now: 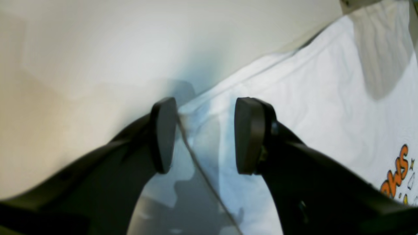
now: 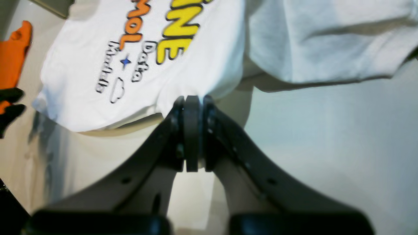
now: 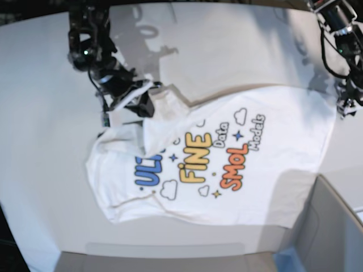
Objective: Layout the t-shirt on the table in an organized manner, then fold the t-shirt properly
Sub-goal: 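Grasp the shirt's shoulder corners with the right and left grippers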
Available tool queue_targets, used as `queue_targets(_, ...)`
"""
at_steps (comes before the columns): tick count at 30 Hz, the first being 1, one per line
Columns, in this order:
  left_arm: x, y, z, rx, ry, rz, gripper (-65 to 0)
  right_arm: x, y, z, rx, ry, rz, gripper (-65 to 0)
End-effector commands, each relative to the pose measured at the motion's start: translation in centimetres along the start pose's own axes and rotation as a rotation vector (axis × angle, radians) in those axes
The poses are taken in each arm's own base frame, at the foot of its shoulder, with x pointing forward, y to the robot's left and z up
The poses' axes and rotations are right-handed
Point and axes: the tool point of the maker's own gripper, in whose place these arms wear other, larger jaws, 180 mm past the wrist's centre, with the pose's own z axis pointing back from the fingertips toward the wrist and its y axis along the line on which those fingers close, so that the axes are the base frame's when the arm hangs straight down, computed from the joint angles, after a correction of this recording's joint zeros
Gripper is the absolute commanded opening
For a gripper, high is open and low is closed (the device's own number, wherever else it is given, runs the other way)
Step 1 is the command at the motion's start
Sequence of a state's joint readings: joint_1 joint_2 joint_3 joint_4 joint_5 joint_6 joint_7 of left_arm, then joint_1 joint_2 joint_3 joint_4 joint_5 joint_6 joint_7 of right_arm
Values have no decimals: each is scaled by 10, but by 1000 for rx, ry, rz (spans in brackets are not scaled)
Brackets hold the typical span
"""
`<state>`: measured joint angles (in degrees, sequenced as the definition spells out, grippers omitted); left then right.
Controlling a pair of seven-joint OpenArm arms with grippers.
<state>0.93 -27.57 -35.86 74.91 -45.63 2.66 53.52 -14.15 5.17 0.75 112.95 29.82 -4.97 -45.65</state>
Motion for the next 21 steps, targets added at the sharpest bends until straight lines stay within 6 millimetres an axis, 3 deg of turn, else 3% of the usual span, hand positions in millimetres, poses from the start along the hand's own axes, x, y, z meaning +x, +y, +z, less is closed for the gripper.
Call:
queue_targets(1,16,-3,5,-8,-45,-18,-352,13,5,3,16,-46,13,-650)
queue_targets(8,9,10,3,54,-34,-66,-352,16,5,2,20,-53,14,-650)
queue_targets(15,-31,-10,-12,45,45,-155,-352,15,5,2,19,-50,13,-650)
queue_targets(21,-31,-22,-19,20,48,-114,-352,13,5,3,18,-47,13,-650)
